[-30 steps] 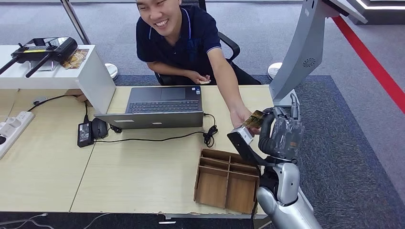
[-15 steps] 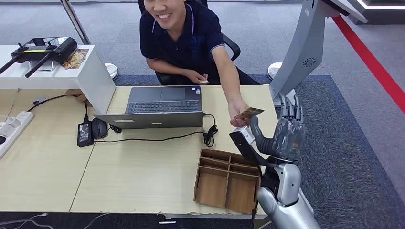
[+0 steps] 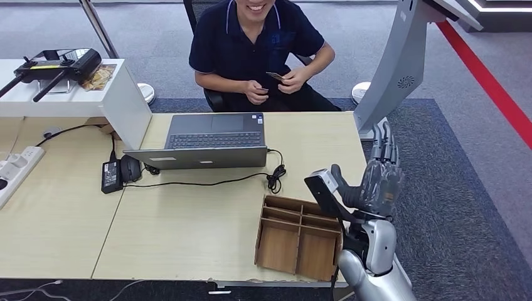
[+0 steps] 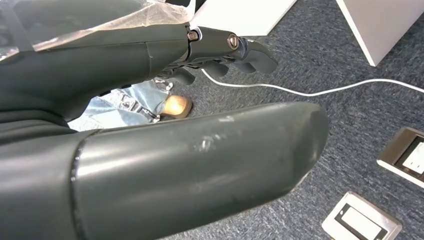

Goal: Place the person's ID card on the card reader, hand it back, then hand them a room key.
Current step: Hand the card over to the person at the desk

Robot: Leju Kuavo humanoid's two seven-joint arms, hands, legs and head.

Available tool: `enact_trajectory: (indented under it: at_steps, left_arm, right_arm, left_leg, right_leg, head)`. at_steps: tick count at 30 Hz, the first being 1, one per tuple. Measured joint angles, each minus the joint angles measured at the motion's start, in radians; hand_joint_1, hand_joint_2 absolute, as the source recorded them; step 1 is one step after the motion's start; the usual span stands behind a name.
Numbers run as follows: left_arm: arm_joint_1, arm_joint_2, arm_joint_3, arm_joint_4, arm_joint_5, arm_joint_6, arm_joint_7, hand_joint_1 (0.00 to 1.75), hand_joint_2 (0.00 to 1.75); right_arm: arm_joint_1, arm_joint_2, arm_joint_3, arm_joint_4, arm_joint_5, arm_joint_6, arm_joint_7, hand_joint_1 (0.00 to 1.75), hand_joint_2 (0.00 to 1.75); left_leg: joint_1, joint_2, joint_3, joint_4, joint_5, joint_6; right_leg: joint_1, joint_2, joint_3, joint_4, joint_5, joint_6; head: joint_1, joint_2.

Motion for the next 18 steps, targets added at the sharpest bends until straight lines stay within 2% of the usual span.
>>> enact_trajectory:
  at_steps: [8, 12, 15, 18]
  left_arm:
    - [0.009, 0.002, -0.002, 0.0, 0.009, 0.0, 0.012, 0.0, 0.0]
    - [0.01, 0.002, -0.003, 0.0, 0.01, -0.008, 0.019, 0.0, 0.0]
    - [0.011, 0.003, -0.003, 0.0, 0.013, -0.008, 0.022, 0.0, 0.0]
    - [0.01, 0.003, -0.003, 0.0, 0.026, -0.006, 0.028, 0.0, 0.0]
  right_arm:
    - [0.074, 0.029, -0.057, -0.046, -0.029, -0.001, -0.069, 0.0, 1.75]
    - [0.125, 0.081, -0.129, -0.087, -0.137, -0.001, -0.221, 0.0, 1.75]
    - [0.141, 0.131, -0.19, -0.104, -0.266, -0.002, -0.345, 0.0, 1.75]
    - [0.146, 0.184, -0.248, -0.107, -0.398, -0.002, -0.432, 0.0, 1.75]
  left_leg:
    - [0.0, 0.0, 0.0, 0.0, 0.0, 0.0]
    - [0.0, 0.0, -0.001, 0.0, 0.0, 0.0]
    - [0.0, 0.001, -0.001, 0.0, 0.0, 0.0]
    - [0.0, 0.001, -0.001, 0.0, 0.0, 0.0]
  right_leg:
    - [0.0, 0.0, -0.001, 0.0, 0.0, 0.0]
    - [0.0, 0.0, -0.001, 0.0, 0.0, 0.0]
    - [0.0, 0.0, -0.001, 0.0, 0.0, 0.0]
    - [0.0, 0.0, -0.001, 0.0, 0.0, 0.0]
  head:
    - [0.0, 0.0]
    - [0.0, 0.0]
    - [0.0, 0.0]
    - [0.0, 0.0]
